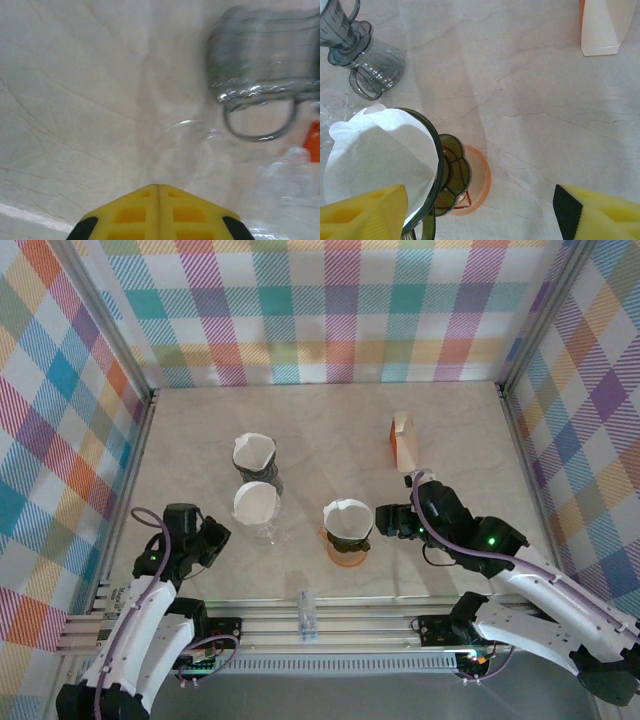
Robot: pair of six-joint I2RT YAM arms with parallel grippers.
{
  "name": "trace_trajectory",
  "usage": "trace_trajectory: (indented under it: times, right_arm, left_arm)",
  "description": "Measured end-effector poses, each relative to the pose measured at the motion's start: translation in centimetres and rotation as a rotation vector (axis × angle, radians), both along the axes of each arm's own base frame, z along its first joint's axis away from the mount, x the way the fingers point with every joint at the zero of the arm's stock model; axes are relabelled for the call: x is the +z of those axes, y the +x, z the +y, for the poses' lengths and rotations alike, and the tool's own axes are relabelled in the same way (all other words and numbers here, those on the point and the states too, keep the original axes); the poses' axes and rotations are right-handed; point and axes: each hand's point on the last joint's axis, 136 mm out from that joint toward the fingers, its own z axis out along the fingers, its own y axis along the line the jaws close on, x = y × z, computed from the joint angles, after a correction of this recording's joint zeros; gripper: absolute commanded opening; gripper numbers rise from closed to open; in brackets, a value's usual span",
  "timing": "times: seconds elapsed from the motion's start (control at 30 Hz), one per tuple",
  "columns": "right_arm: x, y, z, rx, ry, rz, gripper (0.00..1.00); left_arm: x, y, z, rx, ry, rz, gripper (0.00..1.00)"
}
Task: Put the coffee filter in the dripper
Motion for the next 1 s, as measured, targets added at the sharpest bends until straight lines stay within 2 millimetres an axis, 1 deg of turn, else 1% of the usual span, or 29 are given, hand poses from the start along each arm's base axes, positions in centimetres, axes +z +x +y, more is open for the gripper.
trace_trajectory:
  times: [0.07,0.13,0.3,0.4,0.67,0.83,1.0]
  right_arm:
    - [0.0,0.0,0.0,0.000,0.000,0.000,0.78]
    - [0.0,0.0,0.0,0.000,0.000,0.000,0.78]
    - [0.0,0.0,0.0,0.000,0.000,0.000,0.78]
    - [0.0,0.0,0.0,0.000,0.000,0.000,0.78]
    - [-0.1,0.0,0.0,0.000,-0.002,0.002,0.78]
    - [-0.5,0.3,0.3,-0.001,-0.009,0.010,0.78]
    - [-1.0,0.3,0.4,-0.006,-0.012,0.019,0.78]
  left_arm:
    - [-1.6,-0.1,-0.3,0.008,-0.027,0.031,0.00]
    - [-2.4,-0.1,-0.6,0.009,-0.047,0.042,0.00]
    - [-2.7,1.7,-1.5,0.007,-0.112,-0.004,0.00]
    - [-3.1,2.3,-2.1,-0.002,-0.148,-0.006,0.00]
    - [-2.4,3.1,-3.0,-0.035,-0.195,-0.067,0.00]
    - [-2.6,3.3,-3.4,-0.051,-0.216,-0.073,0.00]
    - [-2.7,3.5,-4.7,-0.089,-0.230,-0.077,0.00]
